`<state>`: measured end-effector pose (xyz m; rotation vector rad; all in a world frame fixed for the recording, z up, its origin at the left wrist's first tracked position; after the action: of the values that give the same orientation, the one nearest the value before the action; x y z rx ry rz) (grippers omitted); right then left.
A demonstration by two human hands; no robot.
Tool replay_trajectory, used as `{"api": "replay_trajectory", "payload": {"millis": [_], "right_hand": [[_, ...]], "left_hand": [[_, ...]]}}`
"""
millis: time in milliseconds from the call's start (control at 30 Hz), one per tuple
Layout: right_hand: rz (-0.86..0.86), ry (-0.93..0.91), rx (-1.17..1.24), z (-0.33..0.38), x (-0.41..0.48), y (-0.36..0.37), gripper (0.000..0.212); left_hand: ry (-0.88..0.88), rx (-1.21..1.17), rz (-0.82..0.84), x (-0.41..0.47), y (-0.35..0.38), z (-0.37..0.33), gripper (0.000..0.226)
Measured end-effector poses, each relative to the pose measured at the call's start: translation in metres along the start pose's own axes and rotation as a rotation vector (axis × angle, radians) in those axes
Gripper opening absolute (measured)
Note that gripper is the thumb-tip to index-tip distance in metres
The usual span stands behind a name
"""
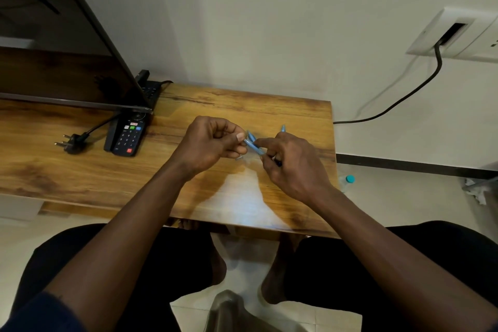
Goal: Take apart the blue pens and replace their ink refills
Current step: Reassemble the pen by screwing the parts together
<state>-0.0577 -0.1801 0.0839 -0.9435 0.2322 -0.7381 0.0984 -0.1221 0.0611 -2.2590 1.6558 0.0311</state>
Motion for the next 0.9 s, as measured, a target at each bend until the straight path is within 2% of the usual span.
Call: {"api": "replay_trajectory", "payload": {"millis": [233,467,633,900], "right_hand": [[-0.054,0.004,0.079,0.0,0.004,-0.009,0.039],[-0.007,-0.028,-0.024,0.004,0.001,-0.005,0.039],[-0.053,-0.004,0.044,0.002,0.003,-0.01,0.039],[-0.103,0.055,0.169,-0.002,0.003,-0.016,0.039]], "left_hand": [[0.041,-0.099,-0.075,0.0,-0.004,-0.003,0.016],[0.133,0.11,-0.094,0.0,-0.004,-0.009,0.008],[0.185,0.044,-0.183,-0.001,-0.003,-0.01,0.014],[0.186,-0.089,-0.221,-0.006,0.007,-0.011,0.022]]}}
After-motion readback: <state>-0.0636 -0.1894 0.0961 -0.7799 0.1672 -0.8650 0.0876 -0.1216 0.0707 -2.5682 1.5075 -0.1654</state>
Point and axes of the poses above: each hand's wrist, its own x-axis towards the middle knuckle, its own y-axis out of the palm, z = x × y, the point moved 9 cm from there along x, towards the middle knuckle, and after that the axes turned 6 degrees about x, right-handed, at the moved point
